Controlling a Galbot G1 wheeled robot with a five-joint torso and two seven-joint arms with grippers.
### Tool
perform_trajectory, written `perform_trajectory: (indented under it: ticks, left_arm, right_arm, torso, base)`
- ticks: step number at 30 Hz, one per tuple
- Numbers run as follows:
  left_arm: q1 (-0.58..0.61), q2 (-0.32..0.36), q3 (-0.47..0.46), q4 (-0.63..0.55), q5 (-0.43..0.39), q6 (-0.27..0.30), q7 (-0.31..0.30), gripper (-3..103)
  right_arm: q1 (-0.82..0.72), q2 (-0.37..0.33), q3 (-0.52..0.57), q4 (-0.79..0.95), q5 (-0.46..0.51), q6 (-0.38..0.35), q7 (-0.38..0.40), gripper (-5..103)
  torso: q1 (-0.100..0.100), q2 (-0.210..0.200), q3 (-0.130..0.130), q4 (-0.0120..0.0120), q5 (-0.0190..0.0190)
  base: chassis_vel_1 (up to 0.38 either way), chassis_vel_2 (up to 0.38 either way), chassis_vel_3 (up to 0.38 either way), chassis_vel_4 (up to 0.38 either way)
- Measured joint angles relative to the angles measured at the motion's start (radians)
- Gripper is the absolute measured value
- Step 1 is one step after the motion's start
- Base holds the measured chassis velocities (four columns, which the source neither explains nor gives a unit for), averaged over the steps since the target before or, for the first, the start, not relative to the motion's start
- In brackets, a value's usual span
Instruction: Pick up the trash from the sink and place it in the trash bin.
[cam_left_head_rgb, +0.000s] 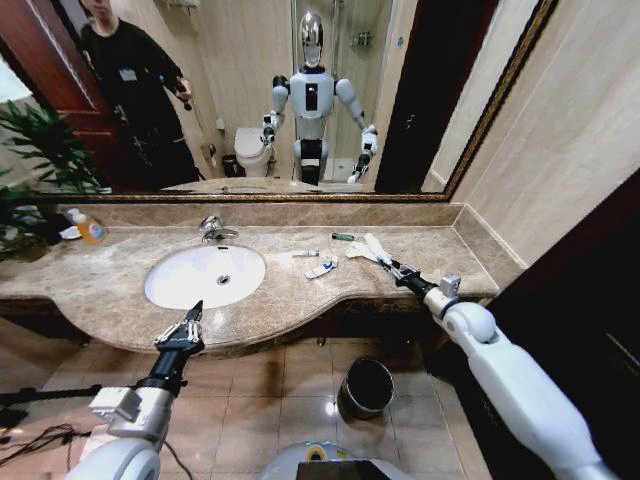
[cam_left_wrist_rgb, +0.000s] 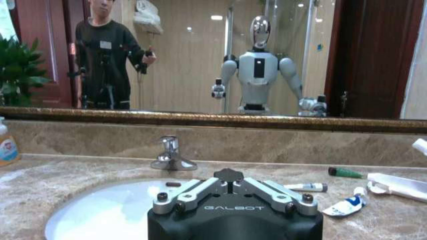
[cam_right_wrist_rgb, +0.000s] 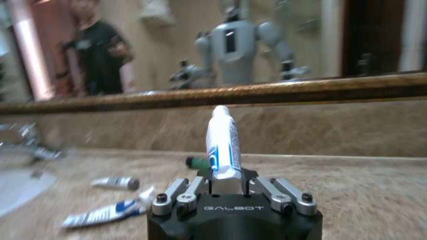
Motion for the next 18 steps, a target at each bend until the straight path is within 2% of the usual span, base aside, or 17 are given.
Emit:
perform_trajectory:
  ticks: [2, 10, 14, 18]
  left_arm:
    - [0.0, 0.0, 0.0, 0.0, 0.0, 0.0, 0.0, 0]
    - [0.0, 0.0, 0.0, 0.0, 0.0, 0.0, 0.0, 0]
    - [0.0, 0.0, 0.0, 0.0, 0.0, 0.0, 0.0, 0]
    - [0.0, 0.0, 0.0, 0.0, 0.0, 0.0, 0.0, 0]
  right_arm:
    - [-0.059, 0.046, 0.028, 0.06, -0.002, 0.018, 0.047, 26]
    - [-0.178, 0.109, 0.096, 0.175, -0.016, 0.056, 0.072, 26]
    - [-0.277, 0.133, 0.159, 0.222, -0.014, 0.075, 0.046, 26]
    - [-0.398, 0.143, 0.235, 0.237, 0.003, 0.121, -0.061, 26]
  torso:
    - [0.0, 0.0, 0.0, 0.0001, -0.0004]
    - [0.0, 0.0, 0.0, 0.0001, -0.0002]
    - [0.0, 0.0, 0.0, 0.0, -0.0001]
    - [0.0, 0.0, 0.0, 0.0, -0.0001]
  base:
    - [0.0, 0.0, 0.0, 0.0]
    - [0.0, 0.0, 0.0, 0.0]
    - [0.0, 0.0, 0.0, 0.0]
    - [0.0, 0.0, 0.0, 0.0]
